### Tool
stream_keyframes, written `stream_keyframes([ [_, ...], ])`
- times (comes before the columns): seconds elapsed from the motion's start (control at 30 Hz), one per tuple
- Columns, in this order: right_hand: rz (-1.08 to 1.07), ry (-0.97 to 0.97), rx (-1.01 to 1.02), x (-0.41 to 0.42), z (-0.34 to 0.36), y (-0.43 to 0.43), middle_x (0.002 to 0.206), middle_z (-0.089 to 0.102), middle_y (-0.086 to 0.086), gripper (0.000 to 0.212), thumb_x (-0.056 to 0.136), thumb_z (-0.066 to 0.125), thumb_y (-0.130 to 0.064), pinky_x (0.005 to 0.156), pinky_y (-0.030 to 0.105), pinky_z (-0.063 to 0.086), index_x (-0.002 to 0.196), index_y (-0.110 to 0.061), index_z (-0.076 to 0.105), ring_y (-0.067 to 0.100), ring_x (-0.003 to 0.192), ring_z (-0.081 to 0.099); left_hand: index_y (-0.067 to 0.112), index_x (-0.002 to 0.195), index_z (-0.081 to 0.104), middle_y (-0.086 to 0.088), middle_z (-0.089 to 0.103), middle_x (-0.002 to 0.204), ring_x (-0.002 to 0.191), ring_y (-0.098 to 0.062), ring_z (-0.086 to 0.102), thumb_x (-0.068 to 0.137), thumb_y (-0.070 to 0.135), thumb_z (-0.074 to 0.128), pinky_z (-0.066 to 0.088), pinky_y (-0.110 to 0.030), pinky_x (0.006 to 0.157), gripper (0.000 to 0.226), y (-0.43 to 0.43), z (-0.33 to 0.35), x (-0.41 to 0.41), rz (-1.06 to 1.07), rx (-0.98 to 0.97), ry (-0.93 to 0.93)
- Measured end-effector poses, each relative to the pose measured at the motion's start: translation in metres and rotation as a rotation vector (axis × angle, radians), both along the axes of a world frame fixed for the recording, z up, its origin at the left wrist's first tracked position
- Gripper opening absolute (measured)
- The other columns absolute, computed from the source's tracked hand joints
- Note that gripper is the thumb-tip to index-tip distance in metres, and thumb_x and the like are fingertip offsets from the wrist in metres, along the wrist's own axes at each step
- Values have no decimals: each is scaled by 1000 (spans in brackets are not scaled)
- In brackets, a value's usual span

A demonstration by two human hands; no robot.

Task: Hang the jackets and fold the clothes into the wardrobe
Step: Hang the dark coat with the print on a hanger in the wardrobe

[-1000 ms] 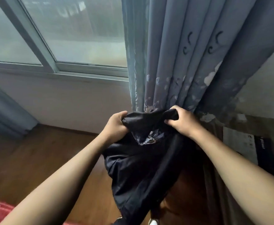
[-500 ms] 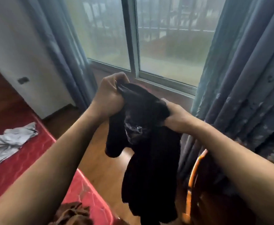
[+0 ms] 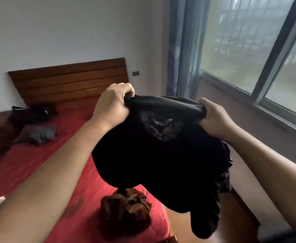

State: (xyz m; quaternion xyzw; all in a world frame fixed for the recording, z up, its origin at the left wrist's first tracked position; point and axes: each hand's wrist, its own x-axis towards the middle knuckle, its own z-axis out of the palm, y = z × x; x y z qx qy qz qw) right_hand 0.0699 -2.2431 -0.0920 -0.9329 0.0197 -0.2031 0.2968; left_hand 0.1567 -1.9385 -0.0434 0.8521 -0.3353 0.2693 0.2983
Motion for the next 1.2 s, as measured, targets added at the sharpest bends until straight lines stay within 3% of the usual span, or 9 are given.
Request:
stream_keyframes([
  [0.13, 74, 109, -200, 43, -31, 47, 90, 46, 1, 41, 73, 61, -2, 71, 35, 35, 90, -31, 37, 30, 84, 50, 16, 76, 55, 0, 52, 72, 73, -21, 47, 60, -17, 47, 37, -33, 64, 37, 92, -7, 6, 146, -22, -34],
  [0.3, 187, 159, -108, 88, -81, 136, 86, 49, 7, 26, 73, 54, 5, 69, 38, 38, 85, -15, 46, 37, 85, 55, 22, 74, 51, 0, 48, 75, 66, -22, 47, 59, -14, 44, 41, -37, 58, 39, 176, -9, -15, 288, -21, 11],
  [0.47, 339, 191, -11, 124, -95, 230, 79, 62, 16, 23, 74, 53, 6, 64, 39, 37, 81, -15, 46, 40, 79, 58, 16, 77, 54, 2, 52, 87, 78, -23, 51, 59, -14, 44, 48, -39, 66, 36, 249, 0, -48, 481, 26, -7],
  [0.73, 892, 297, 163, 137, -76, 382, 64, 54, 6, 15, 64, 41, -1, 59, 37, 36, 71, 1, 54, 20, 69, 51, 12, 71, 54, 1, 54, 70, 72, -27, 51, 55, -7, 40, 39, -38, 62, 29, 321, 31, -132, 805, -76, -8],
  [0.83, 1109, 432, 376, 111, -65, 447, 79, 63, 3, 18, 81, 49, 10, 67, 30, 44, 93, 4, 61, 2, 71, 54, 17, 68, 55, 6, 54, 65, 67, -19, 49, 56, -5, 39, 36, -35, 58, 30, 336, 40, -167, 912, -110, 3],
  [0.93, 1353, 617, 408, 63, -54, 501, 118, 67, 16, 57, 85, 47, 26, 88, 31, 52, 131, -7, 55, 14, 99, 61, 18, 68, 56, 3, 57, 67, 70, -24, 53, 55, -3, 37, 41, -40, 59, 30, 355, 40, -202, 1008, -109, 4],
  [1.0, 1511, 685, 393, 33, -50, 533, 134, 64, 13, 68, 83, 50, 28, 99, 31, 50, 136, -15, 54, 12, 110, 58, 20, 67, 54, 6, 56, 67, 72, -25, 54, 55, -2, 35, 41, -41, 60, 31, 373, 39, -226, 1053, -124, 7],
  [1.07, 1584, 786, 373, 4, -44, 566, 135, 64, 11, 71, 80, 51, 27, 95, 30, 51, 134, -19, 56, 10, 112, 59, 19, 67, 54, 7, 55, 67, 74, -25, 55, 56, -5, 35, 43, -42, 61, 33, 396, 38, -250, 1090, -149, 14],
  [1.2, 1665, 961, 479, -45, -30, 646, 124, 64, 25, 71, 68, 59, 6, 83, 45, 45, 136, -12, 56, 28, 104, 61, 15, 68, 57, 3, 61, 68, 74, -23, 60, 59, -11, 38, 48, -42, 63, 33, 454, 29, -292, 1130, -192, 21],
])
